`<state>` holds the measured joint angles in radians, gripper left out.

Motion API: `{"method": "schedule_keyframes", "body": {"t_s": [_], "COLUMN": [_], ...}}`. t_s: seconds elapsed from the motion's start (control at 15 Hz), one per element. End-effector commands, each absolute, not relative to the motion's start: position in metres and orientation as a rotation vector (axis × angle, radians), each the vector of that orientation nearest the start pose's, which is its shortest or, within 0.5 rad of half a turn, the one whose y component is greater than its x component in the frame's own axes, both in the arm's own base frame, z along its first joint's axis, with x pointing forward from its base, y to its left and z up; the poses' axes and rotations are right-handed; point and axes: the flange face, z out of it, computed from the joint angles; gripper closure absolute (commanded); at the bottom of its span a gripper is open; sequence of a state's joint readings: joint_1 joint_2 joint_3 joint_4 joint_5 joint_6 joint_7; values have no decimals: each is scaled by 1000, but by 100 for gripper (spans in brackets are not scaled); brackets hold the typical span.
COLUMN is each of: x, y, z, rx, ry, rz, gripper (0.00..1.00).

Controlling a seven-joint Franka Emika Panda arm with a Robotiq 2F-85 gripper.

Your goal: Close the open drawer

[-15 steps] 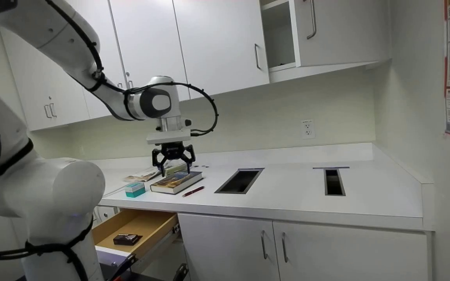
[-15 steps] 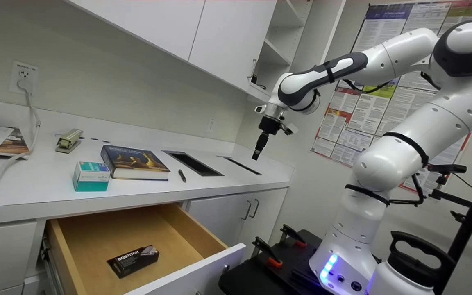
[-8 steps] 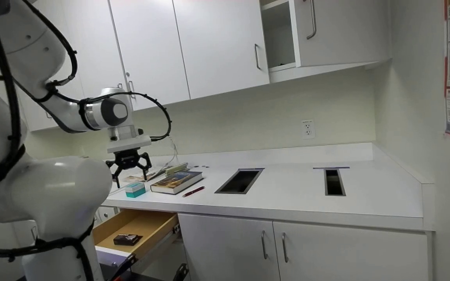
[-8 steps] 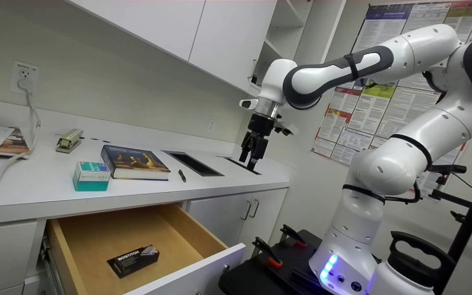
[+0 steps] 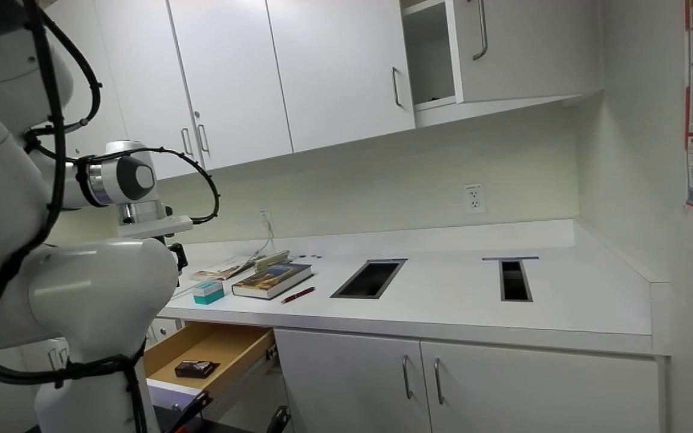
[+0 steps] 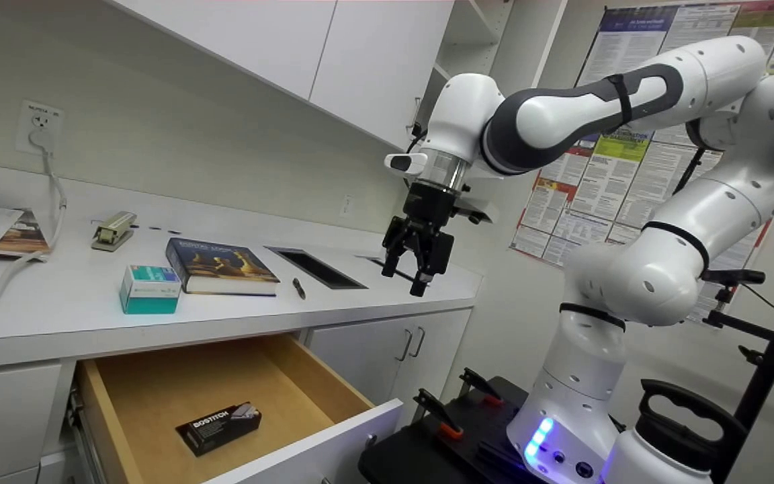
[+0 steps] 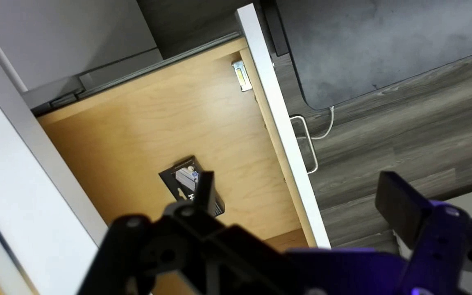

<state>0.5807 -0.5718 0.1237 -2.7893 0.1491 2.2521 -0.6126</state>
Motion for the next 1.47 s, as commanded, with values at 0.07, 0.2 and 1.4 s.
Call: {"method": "schedule_keyframes", "body": {"t_s": [0.07,0.2,1.4], "x": [265,263,145], "y": [224,232,361], "z": [373,361,224], "rx": [-2536,-2501,-1696], "ry": [-1763,-1774,-2482], "rz": [-49,-25,75], "gripper": [0,0,0]}}
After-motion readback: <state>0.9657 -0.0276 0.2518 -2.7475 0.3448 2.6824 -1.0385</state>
